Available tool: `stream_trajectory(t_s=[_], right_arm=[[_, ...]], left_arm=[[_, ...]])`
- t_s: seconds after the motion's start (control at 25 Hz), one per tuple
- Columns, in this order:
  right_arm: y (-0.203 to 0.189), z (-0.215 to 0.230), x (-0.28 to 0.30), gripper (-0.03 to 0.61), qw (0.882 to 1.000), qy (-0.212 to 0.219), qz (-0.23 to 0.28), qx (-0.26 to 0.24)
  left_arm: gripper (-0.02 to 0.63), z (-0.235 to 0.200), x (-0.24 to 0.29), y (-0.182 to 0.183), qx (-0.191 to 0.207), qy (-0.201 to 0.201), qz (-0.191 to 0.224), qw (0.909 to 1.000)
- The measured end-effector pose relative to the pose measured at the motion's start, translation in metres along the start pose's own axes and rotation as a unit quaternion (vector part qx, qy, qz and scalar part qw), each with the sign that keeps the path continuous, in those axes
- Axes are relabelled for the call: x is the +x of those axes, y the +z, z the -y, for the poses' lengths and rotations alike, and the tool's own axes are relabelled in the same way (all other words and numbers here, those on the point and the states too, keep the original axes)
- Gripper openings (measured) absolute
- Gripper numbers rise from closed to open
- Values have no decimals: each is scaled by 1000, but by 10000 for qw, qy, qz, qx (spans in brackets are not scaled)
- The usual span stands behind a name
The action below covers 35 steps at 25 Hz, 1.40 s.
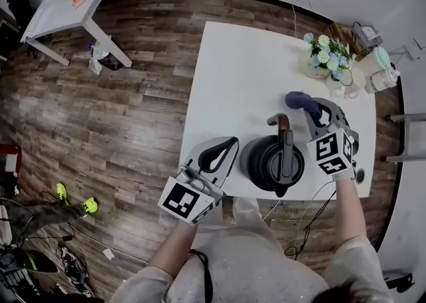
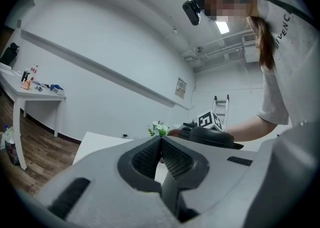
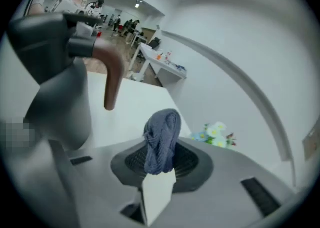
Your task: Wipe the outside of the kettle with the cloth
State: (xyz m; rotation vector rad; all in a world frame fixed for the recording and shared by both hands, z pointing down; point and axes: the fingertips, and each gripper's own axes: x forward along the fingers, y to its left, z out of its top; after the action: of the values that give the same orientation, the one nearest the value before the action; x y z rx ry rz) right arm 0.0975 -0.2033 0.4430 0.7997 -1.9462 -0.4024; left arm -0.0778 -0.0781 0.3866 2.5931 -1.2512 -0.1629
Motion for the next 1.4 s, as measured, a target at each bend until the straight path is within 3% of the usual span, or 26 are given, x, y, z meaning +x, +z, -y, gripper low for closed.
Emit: stream_trajectory(t_s=[0.12, 0.2, 0.4, 0.52, 0.68, 0.8, 1.08, 1.4], right_arm=[[24, 36, -55, 72, 9912, -781, 751, 765], [45, 48, -99, 72, 9747, -908, 1394, 1491], [74, 24, -189, 72, 9288, -749, 2417, 2706], [80, -1, -220, 72, 9083, -673, 2800, 3036], [91, -35, -260, 72, 8765, -76, 3566, 3234], [92, -66, -278, 72, 8764, 307, 3688, 3083], [41, -136, -285, 72, 9046, 611, 2881, 3081], [27, -167, -298, 72, 8836, 643, 2820, 3682]], left_arm=[[6, -3, -5, 3, 182, -203, 41, 9996], [6, -1, -7, 10, 200, -284, 164, 9993], [6, 18, -1, 39, 497, -370, 619, 9962], [6, 37, -3, 52, 634, -290, 751, 9947], [6, 72, -13, 58, 759, -123, 844, 9935], [6, 93, -30, 53, 713, 73, 875, 9936], [6, 140, -63, 19, 580, 667, 850, 9925], [6, 170, -85, -5, 500, 745, 740, 9932]])
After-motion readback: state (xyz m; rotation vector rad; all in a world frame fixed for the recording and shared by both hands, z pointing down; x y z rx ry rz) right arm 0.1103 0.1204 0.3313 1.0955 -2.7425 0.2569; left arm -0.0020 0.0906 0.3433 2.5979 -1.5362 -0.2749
